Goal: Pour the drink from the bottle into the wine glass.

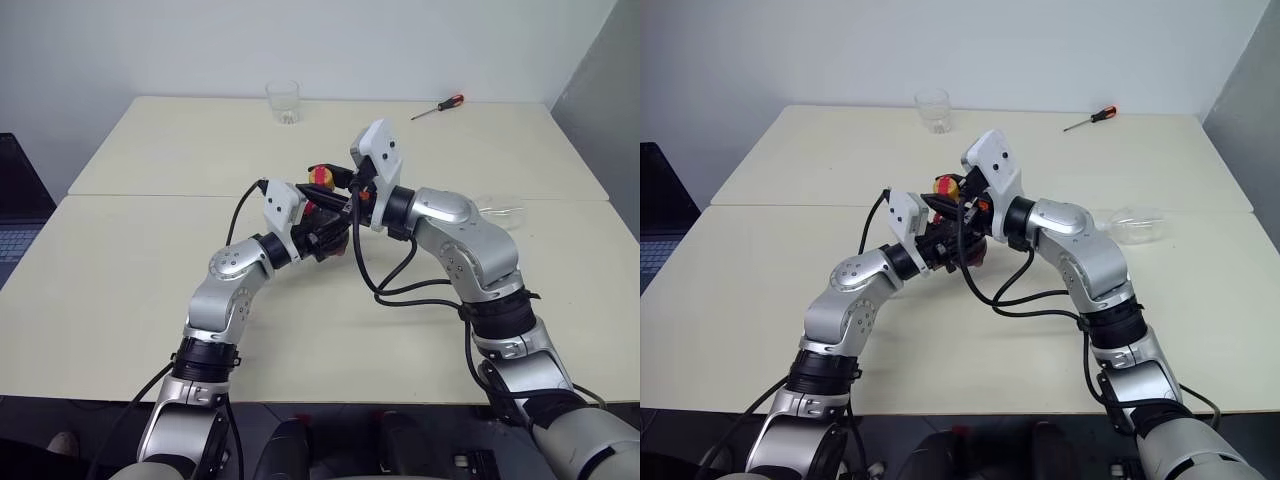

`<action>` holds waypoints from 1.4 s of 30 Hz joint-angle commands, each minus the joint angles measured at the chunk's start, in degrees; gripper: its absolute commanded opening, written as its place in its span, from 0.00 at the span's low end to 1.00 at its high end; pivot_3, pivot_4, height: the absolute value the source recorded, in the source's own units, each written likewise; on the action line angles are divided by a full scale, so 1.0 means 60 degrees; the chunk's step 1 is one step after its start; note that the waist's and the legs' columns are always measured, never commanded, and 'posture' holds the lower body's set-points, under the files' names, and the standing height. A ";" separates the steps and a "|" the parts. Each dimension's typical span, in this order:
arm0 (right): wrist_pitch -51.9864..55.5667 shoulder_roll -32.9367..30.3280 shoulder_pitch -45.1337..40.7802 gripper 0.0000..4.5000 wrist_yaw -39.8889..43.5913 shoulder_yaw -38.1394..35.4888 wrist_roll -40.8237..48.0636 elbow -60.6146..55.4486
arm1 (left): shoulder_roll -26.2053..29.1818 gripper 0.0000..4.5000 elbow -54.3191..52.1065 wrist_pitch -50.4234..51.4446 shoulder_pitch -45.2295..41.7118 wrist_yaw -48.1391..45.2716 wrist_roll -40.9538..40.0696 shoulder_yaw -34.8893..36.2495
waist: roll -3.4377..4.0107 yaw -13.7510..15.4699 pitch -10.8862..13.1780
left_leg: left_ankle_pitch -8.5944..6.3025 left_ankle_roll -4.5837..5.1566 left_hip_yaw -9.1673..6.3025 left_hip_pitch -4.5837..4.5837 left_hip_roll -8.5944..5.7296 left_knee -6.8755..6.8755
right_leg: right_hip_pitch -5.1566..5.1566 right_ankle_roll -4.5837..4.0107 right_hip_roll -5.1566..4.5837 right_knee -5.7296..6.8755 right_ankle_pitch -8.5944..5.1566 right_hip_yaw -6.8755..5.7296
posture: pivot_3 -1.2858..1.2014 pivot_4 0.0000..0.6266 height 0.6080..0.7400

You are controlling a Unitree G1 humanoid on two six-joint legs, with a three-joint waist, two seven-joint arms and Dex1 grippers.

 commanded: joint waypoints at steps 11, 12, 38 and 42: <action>0.0133 0.0125 -0.0163 0.31 0.0217 -0.0304 0.0304 -0.0321 | -0.0054 0.45 -0.0308 -0.0307 -0.0305 -0.0138 -0.0061 0.0050 | 0.0000 0.0000 0.0000 | 0.0000 0.0000 0.0001 0.0003 -0.0001 0.0005 | -0.0001 0.0000 0.0000 0.0014 0.0000 0.0001 | 0.52 0.24 1.00; 0.0186 0.0143 -0.0147 0.39 0.0242 -0.0321 0.0352 -0.0356 | -0.0058 0.45 -0.0305 -0.0315 -0.0307 -0.0136 -0.0057 0.0052 | 0.0000 0.0001 0.0000 | 0.0000 0.0000 0.0001 0.0003 -0.0001 0.0005 | -0.0001 0.0000 0.0000 0.0014 0.0000 0.0001 | 0.52 0.24 1.00; 0.0567 0.0511 -0.1003 0.99 0.0008 -0.1135 0.0701 -0.0146 | -0.0052 0.45 -0.0271 -0.0352 -0.0250 -0.0210 -0.0038 0.0036 | 0.0000 -0.0003 0.0000 | 0.0000 0.0000 0.0005 0.0004 -0.0001 0.0006 | -0.0009 0.0000 0.0001 0.0027 0.0000 0.0004 | 0.52 0.24 1.00; 0.0604 0.0536 -0.0999 0.99 -0.0009 -0.1088 0.0803 -0.0218 | -0.0055 0.45 -0.0229 -0.0372 -0.0311 -0.0197 -0.0042 0.0020 | 0.0000 0.0000 0.0000 | 0.0000 0.0001 0.0005 0.0003 -0.0003 0.0009 | -0.0008 0.0000 -0.0001 0.0027 0.0000 0.0004 | 0.52 0.24 1.00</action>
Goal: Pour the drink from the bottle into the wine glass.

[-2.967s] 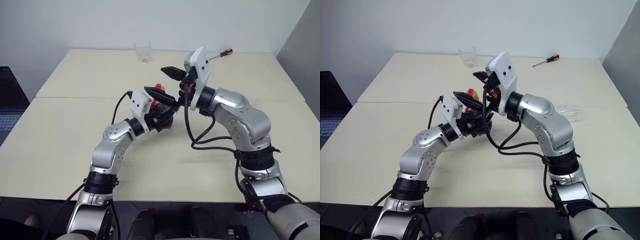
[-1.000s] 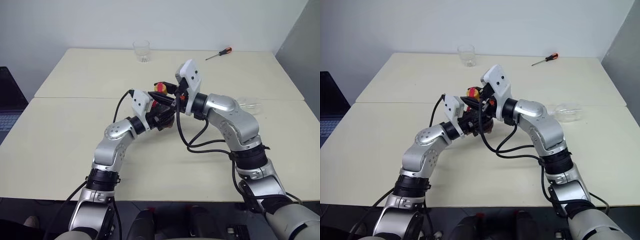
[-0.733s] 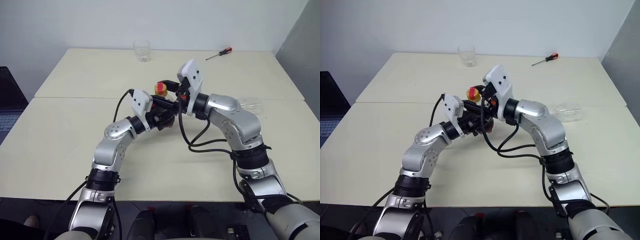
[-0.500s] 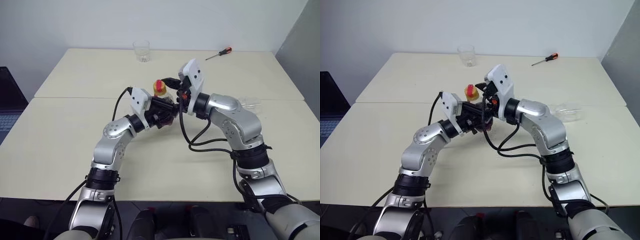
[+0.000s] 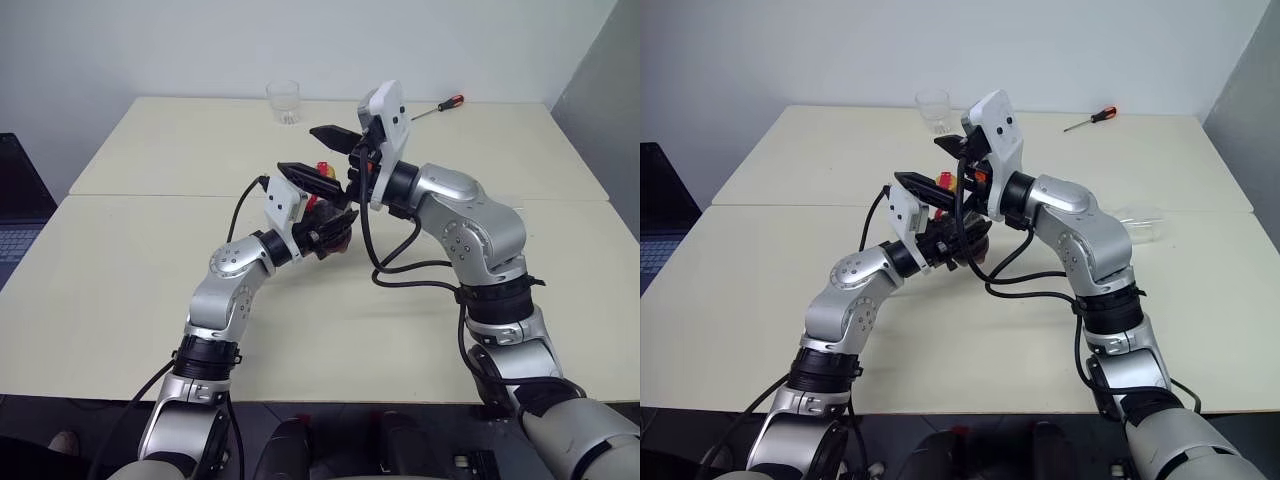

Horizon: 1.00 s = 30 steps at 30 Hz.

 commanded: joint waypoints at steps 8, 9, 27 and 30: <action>0.0098 0.0003 0.0168 0.99 0.0014 0.0087 0.0179 -0.0592 | -0.0035 0.45 -0.0213 -0.0201 -0.0261 -0.0066 -0.0048 0.0057 | 0.0000 0.0000 0.0000 | 0.0000 0.0000 0.0000 0.0000 0.0001 -0.0001 | 0.0000 0.0000 0.0000 0.0002 0.0000 0.0001 | 0.52 0.24 1.00; 0.0092 0.0003 0.0198 0.99 0.0017 0.0107 0.0165 -0.0604 | -0.0036 0.45 -0.0220 -0.0201 -0.0258 -0.0065 -0.0049 0.0054 | 0.0000 0.0000 0.0000 | 0.0000 0.0000 0.0000 0.0000 0.0002 -0.0001 | 0.0000 0.0000 0.0001 0.0001 0.0000 0.0000 | 0.52 0.24 1.00; -0.0062 -0.0147 0.0372 0.99 0.0184 0.0155 0.0059 -0.0411 | -0.0102 0.45 -0.0093 -0.0263 -0.0422 0.0000 -0.0031 0.0069 | 0.0000 0.0000 0.0000 | 0.0000 0.0000 -0.0001 0.0000 0.0001 0.0000 | 0.0000 0.0000 0.0001 0.0002 0.0000 0.0000 | 0.52 0.24 1.00; -0.0107 -0.0183 0.0358 0.99 0.0195 0.0176 0.0010 -0.0364 | -0.0098 0.45 -0.0062 -0.0268 -0.0444 -0.0003 -0.0032 0.0085 | 0.0000 0.0000 0.0000 | 0.0000 0.0000 0.0000 0.0001 0.0001 0.0000 | 0.0000 0.0000 0.0001 0.0003 0.0000 -0.0001 | 0.52 0.24 1.00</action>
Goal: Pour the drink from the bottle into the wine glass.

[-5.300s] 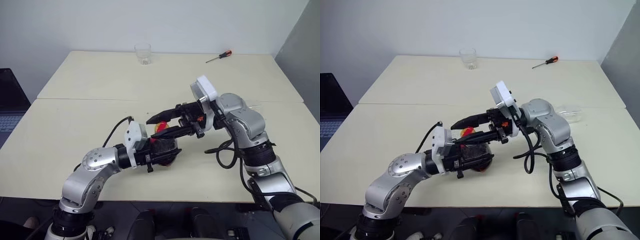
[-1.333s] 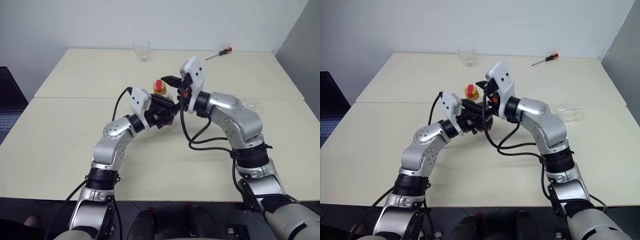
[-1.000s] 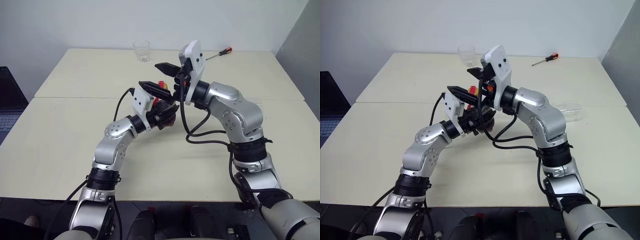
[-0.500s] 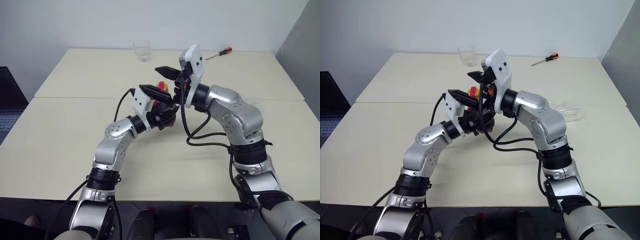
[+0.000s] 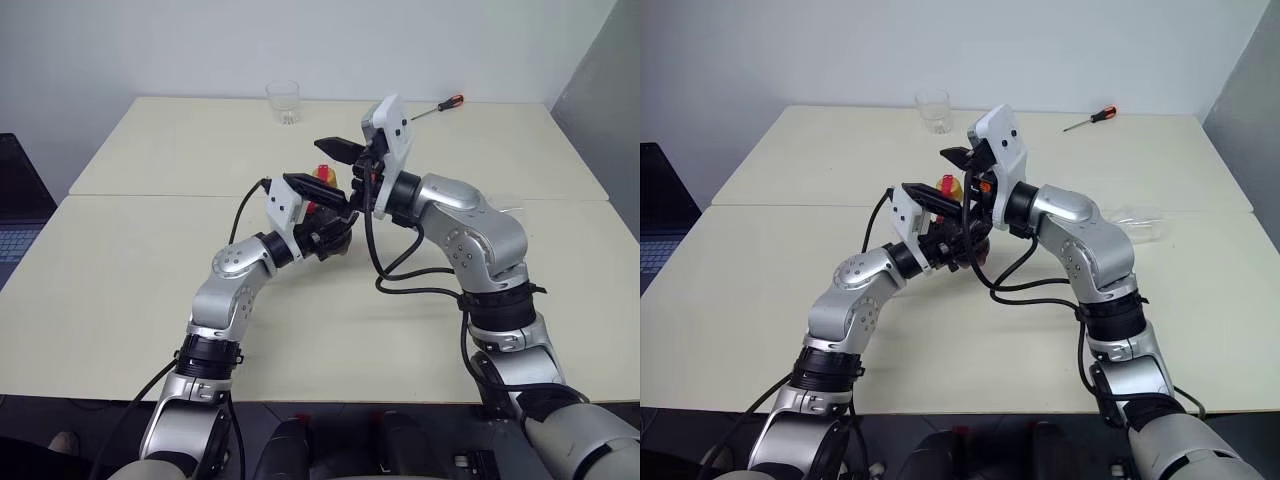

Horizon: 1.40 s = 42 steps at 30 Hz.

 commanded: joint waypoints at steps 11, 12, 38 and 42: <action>-0.0370 -0.0094 -0.0082 0.56 0.0076 0.0131 -0.0018 -0.0097 | -0.0020 0.45 -0.0390 -0.0250 -0.0357 -0.0047 -0.0039 0.0100 | 0.0000 0.0000 0.0000 | 0.0000 0.0000 0.0000 0.0000 0.0000 0.0000 | 0.0000 0.0000 0.0000 0.0000 0.0000 0.0001 | 0.52 0.24 1.00; -0.0372 -0.0099 -0.0075 0.56 0.0068 0.0134 -0.0023 -0.0105 | -0.0021 0.45 -0.0384 -0.0251 -0.0361 -0.0050 -0.0037 0.0096 | 0.0000 0.0001 0.0000 | 0.0000 0.0000 0.0000 0.0000 0.0000 0.0000 | 0.0000 0.0000 0.0000 0.0000 0.0000 0.0000 | 0.52 0.24 1.00; -0.1834 -0.0680 -0.0036 0.28 0.2221 0.0350 0.0143 0.0694 | 0.0348 0.45 -0.1946 0.1093 0.0346 -0.0520 -0.0956 0.0097 | 0.0000 -0.0022 0.0000 | 0.0000 0.0001 0.0002 0.0000 0.0000 -0.0001 | 0.0000 0.0000 0.0002 -0.0001 0.0000 0.0002 | 0.52 0.24 1.00; -0.2453 -0.1046 -0.0079 0.28 0.4034 0.0310 0.0539 0.1415 | 0.1114 0.45 -0.3972 0.2364 0.1441 -0.1034 -0.2029 0.0040 | 0.0001 -0.0090 0.0000 | -0.0001 0.0002 0.0003 0.0003 0.0007 -0.0003 | 0.0001 0.0000 0.0003 -0.0002 0.0000 0.0004 | 0.52 0.24 1.00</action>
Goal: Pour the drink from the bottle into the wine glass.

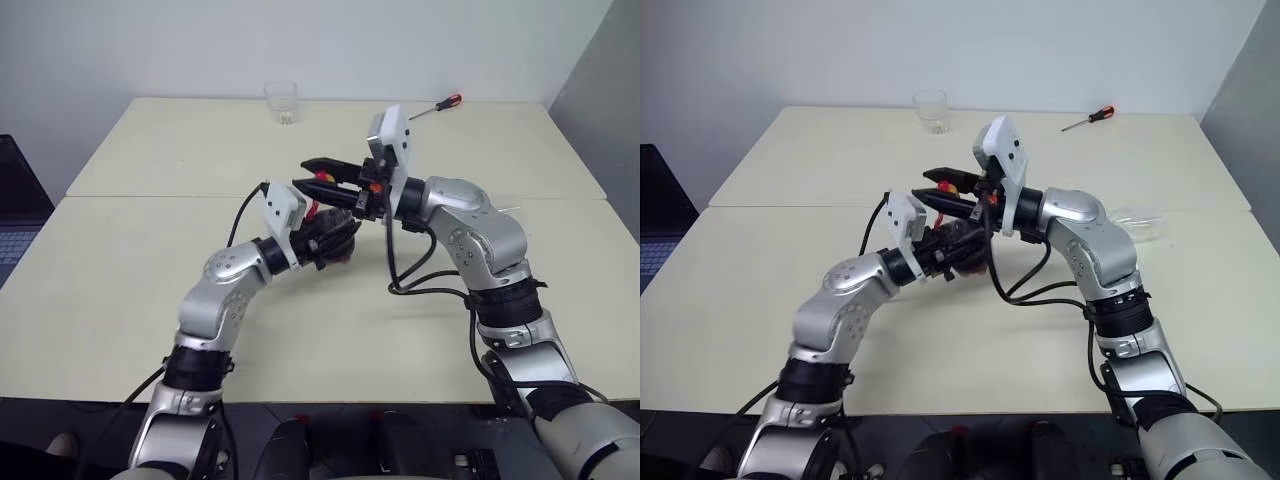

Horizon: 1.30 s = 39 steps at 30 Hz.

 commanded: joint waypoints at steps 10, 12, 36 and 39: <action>-0.1990 -0.0759 0.0042 0.28 0.4256 0.0624 0.0364 0.0373 | 0.1658 0.45 -0.4007 0.1589 0.2294 -0.0524 -0.2362 0.0601 | 0.0000 -0.0015 0.0000 | 0.0000 0.0000 -0.0009 0.0005 0.0000 0.0003 | 0.0008 -0.0001 -0.0002 -0.0002 -0.0001 -0.0006 | 0.52 0.24 1.00; -0.2391 -0.0781 0.0220 0.28 0.4657 0.0825 0.0281 0.0305 | 0.1719 0.45 -0.4170 0.1619 0.2473 -0.0455 -0.2438 0.0649 | 0.0000 0.0008 0.0000 | 0.0000 0.0000 -0.0011 0.0006 0.0001 0.0005 | 0.0010 -0.0001 -0.0002 -0.0001 -0.0001 -0.0007 | 0.52 0.24 1.00; 0.0134 -0.1682 0.0119 0.99 0.3243 0.0078 0.1058 -0.0745 | 0.1538 0.45 -0.3218 0.1034 0.1857 -0.0360 -0.1846 0.0367 | 0.0000 0.0089 0.0000 | 0.0000 0.0000 -0.0005 0.0007 0.0000 0.0010 | 0.0011 -0.0002 -0.0003 0.0000 -0.0001 -0.0002 | 0.52 0.24 1.00; 0.0953 -0.1723 0.0195 0.99 0.2307 -0.0409 0.1417 -0.1345 | 0.1394 0.45 -0.2770 0.0872 0.1688 -0.0164 -0.1614 0.0409 | 0.0000 0.0098 0.0000 | 0.0000 -0.0001 -0.0009 0.0005 0.0000 0.0011 | 0.0011 -0.0002 -0.0003 0.0001 -0.0001 -0.0006 | 0.52 0.24 1.00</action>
